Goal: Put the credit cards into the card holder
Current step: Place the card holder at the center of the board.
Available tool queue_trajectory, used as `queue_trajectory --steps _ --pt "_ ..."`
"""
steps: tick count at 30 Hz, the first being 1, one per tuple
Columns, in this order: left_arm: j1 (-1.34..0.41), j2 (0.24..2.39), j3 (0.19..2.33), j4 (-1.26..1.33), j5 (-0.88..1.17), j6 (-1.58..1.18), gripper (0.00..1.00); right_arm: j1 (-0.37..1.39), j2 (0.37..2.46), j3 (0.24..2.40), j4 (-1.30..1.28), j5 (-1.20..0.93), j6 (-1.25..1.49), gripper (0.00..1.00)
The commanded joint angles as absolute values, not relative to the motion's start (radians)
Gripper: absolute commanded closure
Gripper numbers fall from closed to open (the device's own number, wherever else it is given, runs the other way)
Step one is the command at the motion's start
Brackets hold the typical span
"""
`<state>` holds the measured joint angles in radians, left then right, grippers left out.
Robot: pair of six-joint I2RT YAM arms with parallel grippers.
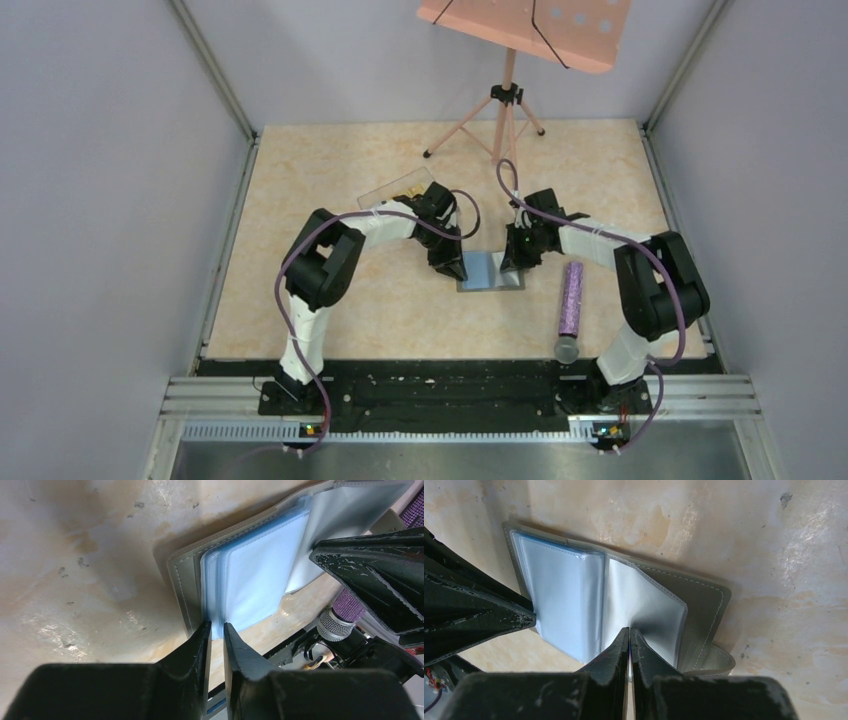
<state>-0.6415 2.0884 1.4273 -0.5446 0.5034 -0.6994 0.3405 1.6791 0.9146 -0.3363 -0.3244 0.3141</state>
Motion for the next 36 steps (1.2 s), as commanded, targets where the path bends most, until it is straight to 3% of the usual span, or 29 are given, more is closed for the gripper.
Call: queue_trajectory --steps 1,21,27,36 --pt "-0.643 2.109 1.451 -0.603 0.448 -0.66 0.8 0.331 1.731 0.91 -0.37 -0.276 0.288 0.97" --pt "-0.641 2.069 1.444 -0.604 0.44 -0.642 0.78 0.329 1.663 0.971 -0.455 -0.097 0.228 0.85" --pt "-0.641 2.009 1.452 -0.564 0.469 -0.621 0.69 0.329 1.696 0.968 -0.455 -0.152 0.225 0.83" --pt "-0.573 1.821 1.379 -0.401 0.518 -0.658 0.53 0.329 1.591 1.035 -0.467 -0.242 0.212 0.59"
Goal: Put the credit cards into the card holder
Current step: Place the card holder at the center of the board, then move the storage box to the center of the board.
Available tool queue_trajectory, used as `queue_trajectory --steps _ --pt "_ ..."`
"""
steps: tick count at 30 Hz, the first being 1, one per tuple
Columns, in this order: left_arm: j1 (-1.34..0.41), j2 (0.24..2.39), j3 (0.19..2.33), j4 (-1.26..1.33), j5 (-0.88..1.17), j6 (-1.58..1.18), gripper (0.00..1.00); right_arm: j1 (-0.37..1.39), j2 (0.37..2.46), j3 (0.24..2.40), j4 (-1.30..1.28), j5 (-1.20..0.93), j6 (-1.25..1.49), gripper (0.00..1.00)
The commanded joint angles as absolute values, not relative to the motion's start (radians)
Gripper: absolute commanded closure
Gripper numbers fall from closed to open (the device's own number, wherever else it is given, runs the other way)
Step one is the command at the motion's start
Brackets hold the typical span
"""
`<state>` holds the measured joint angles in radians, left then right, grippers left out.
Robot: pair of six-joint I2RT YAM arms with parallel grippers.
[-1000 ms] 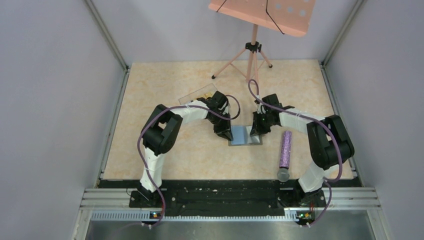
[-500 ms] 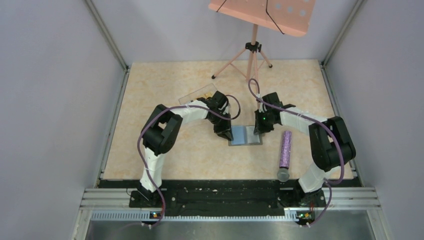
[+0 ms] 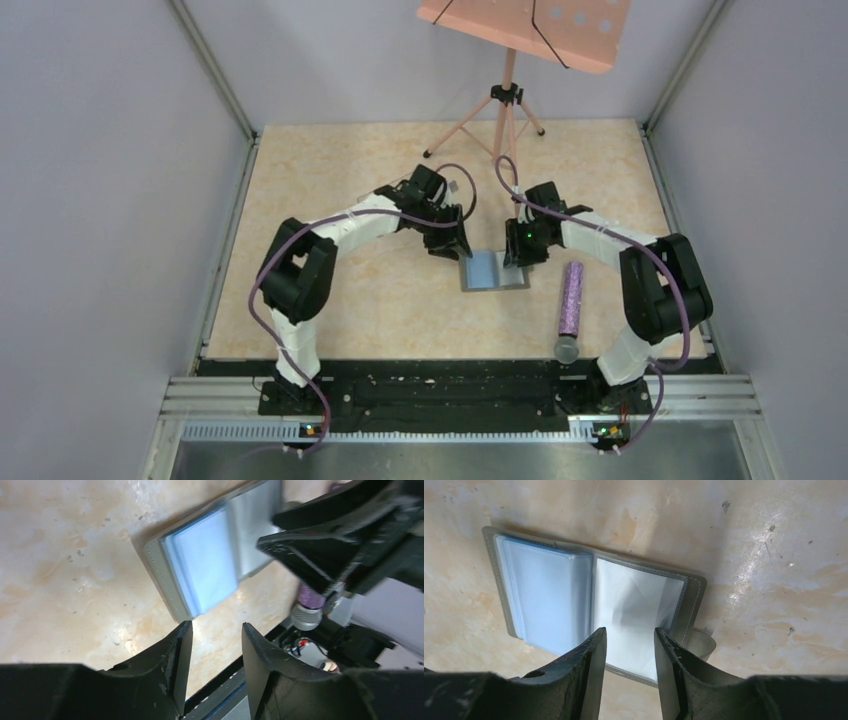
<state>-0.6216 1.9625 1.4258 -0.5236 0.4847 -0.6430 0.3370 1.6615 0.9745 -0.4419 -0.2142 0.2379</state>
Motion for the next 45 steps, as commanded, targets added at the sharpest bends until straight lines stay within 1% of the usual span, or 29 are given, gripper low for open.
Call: queue_trajectory --steps 1,4,8,11,13,18,25,30,36,38,41,45 --pt "-0.554 1.794 1.356 -0.368 0.536 -0.674 0.52 0.329 1.579 1.043 -0.467 -0.249 0.214 0.57" --pt "-0.484 1.715 1.27 -0.268 0.581 -0.745 0.48 0.329 1.553 1.067 -0.467 -0.276 0.217 0.51" --pt "-0.336 1.63 1.155 -0.195 0.601 -0.823 0.44 0.33 1.53 1.092 -0.463 -0.305 0.225 0.45" --pt "-0.224 1.579 1.096 -0.231 0.571 -0.843 0.41 0.329 1.518 1.103 -0.457 -0.315 0.23 0.42" --pt "-0.166 1.556 1.085 -0.3 0.515 -0.824 0.4 0.329 1.516 1.106 -0.457 -0.32 0.233 0.41" --pt "-0.087 1.587 1.168 -0.52 0.311 -0.729 0.37 0.329 1.505 1.109 -0.457 -0.327 0.238 0.38" --pt "-0.074 1.776 1.374 -0.636 0.251 -0.685 0.36 0.329 1.495 1.108 -0.462 -0.327 0.237 0.36" --pt "-0.074 1.879 1.461 -0.668 0.195 -0.668 0.37 0.328 1.491 1.112 -0.471 -0.331 0.237 0.35" --pt "-0.074 1.985 1.519 -0.701 0.188 -0.634 0.41 0.328 1.491 1.129 -0.478 -0.34 0.234 0.35" --pt "-0.074 2.002 1.52 -0.698 0.194 -0.624 0.45 0.328 1.494 1.136 -0.48 -0.347 0.234 0.35" --pt "-0.074 2.01 1.518 -0.704 0.197 -0.6 0.54 0.327 1.499 1.151 -0.484 -0.359 0.234 0.35" --pt "-0.074 1.981 1.493 -0.709 0.187 -0.541 0.72 0.328 1.51 1.168 -0.485 -0.386 0.236 0.34"
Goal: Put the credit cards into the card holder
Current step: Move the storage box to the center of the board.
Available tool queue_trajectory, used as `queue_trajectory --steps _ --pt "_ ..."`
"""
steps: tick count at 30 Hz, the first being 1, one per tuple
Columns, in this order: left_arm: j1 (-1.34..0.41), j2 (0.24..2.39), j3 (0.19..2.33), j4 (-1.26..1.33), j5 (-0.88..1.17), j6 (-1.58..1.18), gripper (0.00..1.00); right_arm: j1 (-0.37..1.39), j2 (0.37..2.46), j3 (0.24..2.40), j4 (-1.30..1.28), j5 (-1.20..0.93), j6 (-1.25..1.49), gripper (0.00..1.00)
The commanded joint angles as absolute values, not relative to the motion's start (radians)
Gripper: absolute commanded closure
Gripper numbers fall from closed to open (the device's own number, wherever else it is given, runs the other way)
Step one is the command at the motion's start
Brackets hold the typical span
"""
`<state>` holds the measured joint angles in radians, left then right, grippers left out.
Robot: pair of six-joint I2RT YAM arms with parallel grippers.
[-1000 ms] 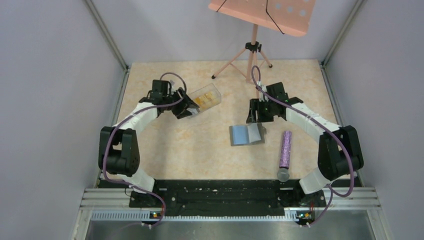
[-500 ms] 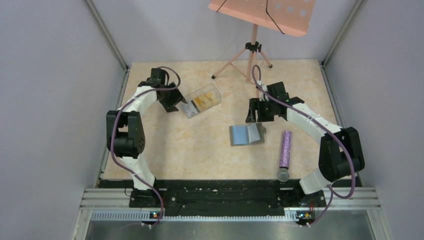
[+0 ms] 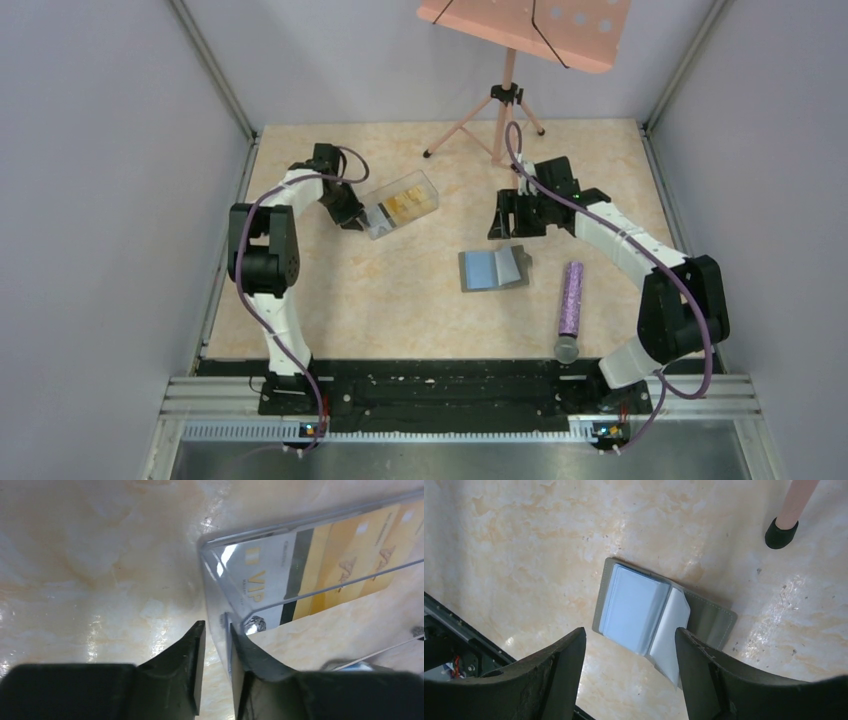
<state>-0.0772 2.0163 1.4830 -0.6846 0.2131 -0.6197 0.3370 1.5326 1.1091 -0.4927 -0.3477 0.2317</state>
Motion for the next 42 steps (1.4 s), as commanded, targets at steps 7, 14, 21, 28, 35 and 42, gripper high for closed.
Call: queue_trajectory --steps 7,14,21,28,35,42 --pt "-0.075 1.892 1.401 -0.714 0.213 -0.417 0.95 0.328 1.556 1.18 -0.471 -0.463 0.248 0.34" --pt "-0.079 1.779 1.26 -0.743 0.233 -0.312 1.0 0.343 1.593 1.197 -0.461 -0.51 0.259 0.34" --pt "-0.13 1.684 1.2 -0.798 0.182 -0.255 0.97 0.369 1.637 1.214 -0.458 -0.538 0.268 0.34" --pt "-0.174 1.671 1.199 -0.844 0.096 -0.269 0.83 0.393 1.659 1.231 -0.449 -0.546 0.28 0.34" --pt "-0.206 1.67 1.215 -0.848 0.077 -0.281 0.69 0.402 1.659 1.233 -0.448 -0.551 0.281 0.34" --pt "-0.228 1.609 1.242 -0.859 0.05 -0.311 0.61 0.407 1.651 1.242 -0.456 -0.555 0.283 0.34"
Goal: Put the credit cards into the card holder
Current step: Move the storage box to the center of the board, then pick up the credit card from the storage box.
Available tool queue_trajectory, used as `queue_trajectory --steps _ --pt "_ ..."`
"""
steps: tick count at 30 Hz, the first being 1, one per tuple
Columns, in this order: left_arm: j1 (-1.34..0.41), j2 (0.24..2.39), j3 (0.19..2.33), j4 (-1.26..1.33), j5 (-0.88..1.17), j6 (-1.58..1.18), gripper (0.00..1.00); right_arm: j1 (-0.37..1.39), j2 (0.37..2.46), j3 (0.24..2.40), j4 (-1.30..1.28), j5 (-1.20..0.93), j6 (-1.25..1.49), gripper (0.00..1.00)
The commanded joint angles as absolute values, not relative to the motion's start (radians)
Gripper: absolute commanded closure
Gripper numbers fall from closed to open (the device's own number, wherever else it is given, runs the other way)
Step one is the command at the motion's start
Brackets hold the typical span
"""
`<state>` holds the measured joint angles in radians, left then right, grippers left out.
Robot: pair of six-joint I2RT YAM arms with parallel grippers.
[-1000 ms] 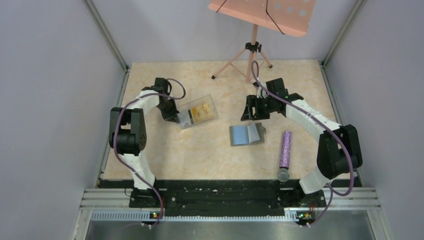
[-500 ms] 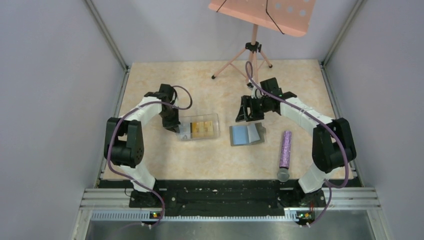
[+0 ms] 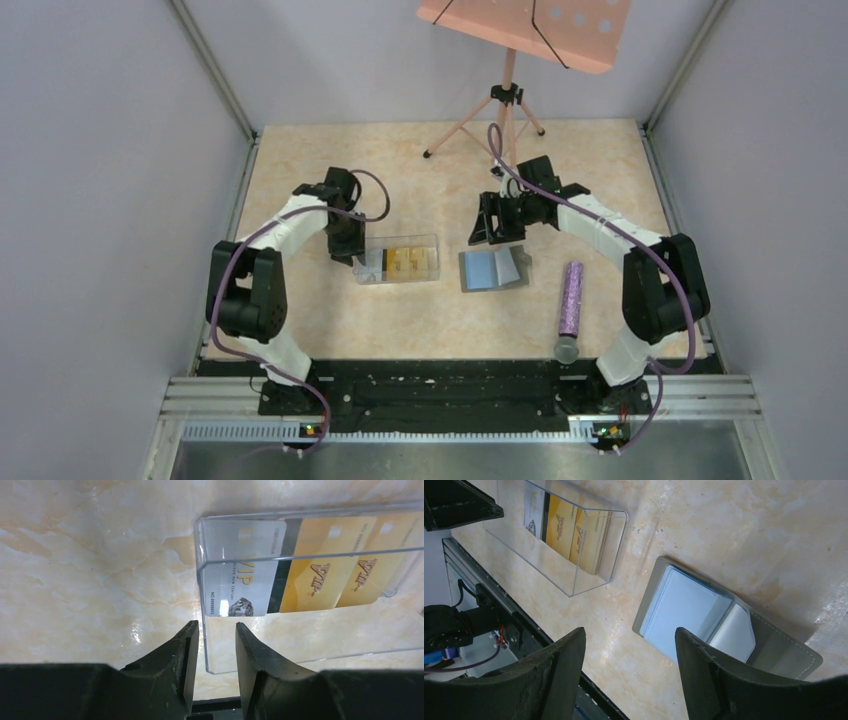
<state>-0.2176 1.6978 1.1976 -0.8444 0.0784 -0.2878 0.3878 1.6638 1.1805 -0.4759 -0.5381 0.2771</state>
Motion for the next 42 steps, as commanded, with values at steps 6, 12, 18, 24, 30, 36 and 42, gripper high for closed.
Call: queue_trajectory --steps 6,12,18,24,30,36,42 --pt "-0.229 1.548 1.219 -0.801 0.167 -0.34 0.55 0.423 1.669 1.253 -0.458 -0.566 0.287 0.34" --pt "-0.23 1.581 1.187 -0.704 0.277 -0.431 0.53 0.447 1.708 1.28 -0.458 -0.586 0.317 0.34" --pt "-0.25 1.649 1.181 -0.642 0.249 -0.459 0.57 0.483 1.768 1.305 -0.44 -0.597 0.396 0.34" --pt "-0.309 1.736 1.201 -0.648 0.173 -0.474 0.61 0.53 1.859 1.345 -0.424 -0.597 0.458 0.35" --pt "-0.348 1.769 1.191 -0.667 0.07 -0.492 0.6 0.545 1.931 1.384 -0.445 -0.583 0.464 0.37" --pt "-0.372 1.807 1.187 -0.669 0.083 -0.488 0.6 0.548 1.982 1.403 -0.449 -0.611 0.462 0.51" --pt "-0.416 1.851 1.227 -0.665 0.128 -0.483 0.62 0.549 2.002 1.411 -0.448 -0.627 0.462 0.6"
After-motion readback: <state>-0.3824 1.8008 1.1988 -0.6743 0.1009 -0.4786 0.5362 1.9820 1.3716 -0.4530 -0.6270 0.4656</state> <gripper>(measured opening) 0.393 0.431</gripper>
